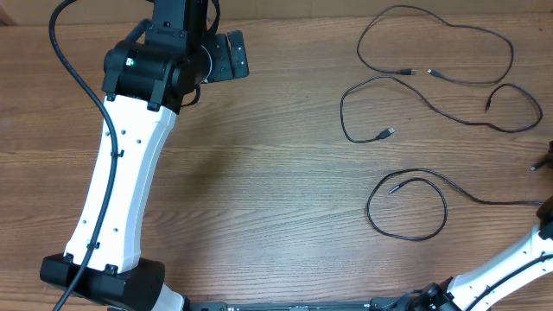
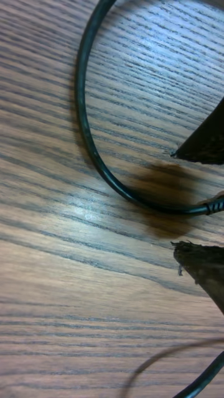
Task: Untangle cables
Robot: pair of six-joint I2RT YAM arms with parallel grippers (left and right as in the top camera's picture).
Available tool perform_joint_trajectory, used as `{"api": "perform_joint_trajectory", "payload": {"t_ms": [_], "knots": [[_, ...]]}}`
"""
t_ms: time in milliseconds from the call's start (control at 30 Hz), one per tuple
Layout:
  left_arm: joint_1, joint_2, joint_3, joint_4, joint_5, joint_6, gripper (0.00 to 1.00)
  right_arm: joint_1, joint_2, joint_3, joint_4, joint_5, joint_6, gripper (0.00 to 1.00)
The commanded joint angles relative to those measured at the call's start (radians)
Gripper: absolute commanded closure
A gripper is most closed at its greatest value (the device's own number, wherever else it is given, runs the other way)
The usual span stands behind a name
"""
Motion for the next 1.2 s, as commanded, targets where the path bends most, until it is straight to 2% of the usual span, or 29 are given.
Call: {"api": "perform_joint_trajectory", "payload": {"t_ms": [0,200,367,633,833,967,1167], "knots": [[0.003,0.016,0.012,0.003,-0.009,-0.013,0.00,0.002,0.035,-0.002,-0.009,0.017,-0.001,0.64],[0.003,0.017,0.012,0.007,-0.009,-0.013,0.01,0.002,0.042,-0.002,-0.023,0.016,-0.001,0.77],[0.003,0.017,0.012,0.007,-0.009,-0.013,0.00,0.002,0.042,-0.001,-0.047,0.005,-0.002,0.96],[0.003,0.018,0.012,0.007,-0.009,-0.013,0.01,0.002,0.028,0.008,-0.075,-0.168,-0.013,0.96],[0.003,0.018,0.012,0.007,-0.010,-0.013,0.00,0.013,-0.002,0.008,-0.084,-0.374,-0.237,0.96],[0.003,0.018,0.012,0.007,-0.010,-0.013,0.00,0.038,-0.003,0.008,-0.150,-0.354,-0.314,0.96],[0.005,0.018,0.012,0.006,-0.013,-0.013,0.00,0.087,-0.003,0.008,-0.199,-0.235,-0.311,0.96]]}}
